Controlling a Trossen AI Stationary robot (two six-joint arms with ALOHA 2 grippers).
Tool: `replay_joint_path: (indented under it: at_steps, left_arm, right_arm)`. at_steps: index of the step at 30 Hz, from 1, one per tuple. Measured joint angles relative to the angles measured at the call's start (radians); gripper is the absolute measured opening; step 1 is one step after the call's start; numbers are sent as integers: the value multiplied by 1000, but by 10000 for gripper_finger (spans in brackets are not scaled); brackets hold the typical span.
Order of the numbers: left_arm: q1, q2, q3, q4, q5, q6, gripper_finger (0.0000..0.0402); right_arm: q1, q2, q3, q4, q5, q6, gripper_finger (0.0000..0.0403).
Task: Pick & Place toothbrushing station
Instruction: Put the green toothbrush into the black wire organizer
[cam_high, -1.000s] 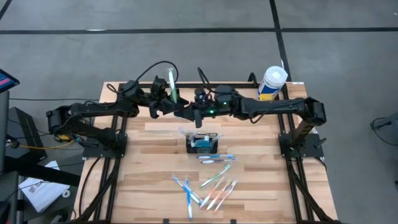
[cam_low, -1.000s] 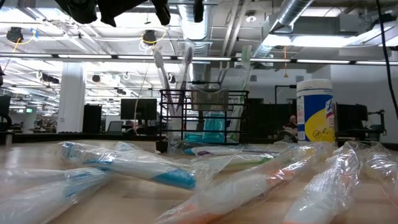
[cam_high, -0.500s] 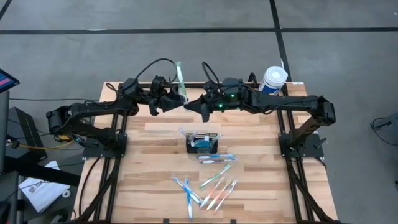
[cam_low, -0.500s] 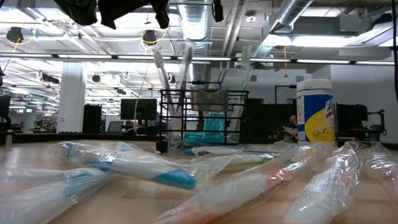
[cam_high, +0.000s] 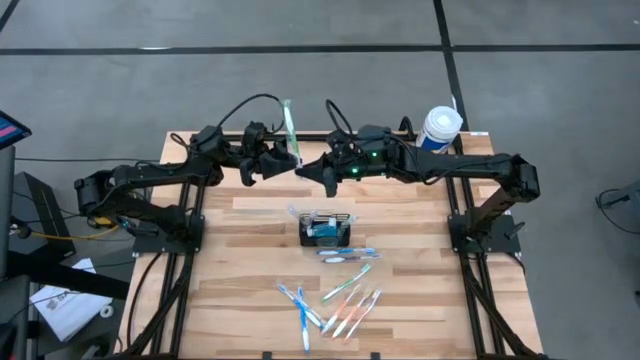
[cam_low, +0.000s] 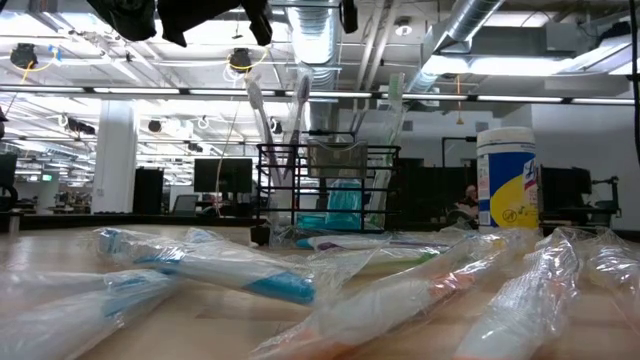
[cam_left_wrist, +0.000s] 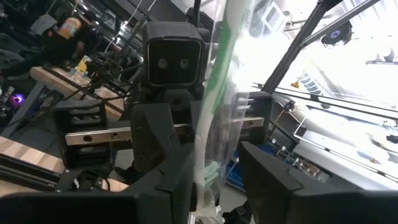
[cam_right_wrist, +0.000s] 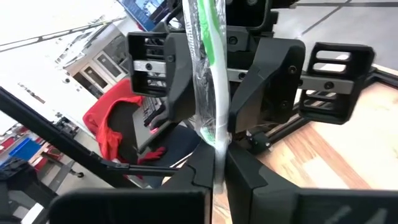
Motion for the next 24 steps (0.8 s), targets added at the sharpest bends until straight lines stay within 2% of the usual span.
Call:
replay_joint_path:
  at_steps: [14,24]
  left_arm:
    - [11,0,0,3,7,0,18]
    - [11,0,0,3,7,1,20]
  right_arm:
    - [13,0,-2,34,-36,12,9]
    - [15,0,-2,36,-44,20,9]
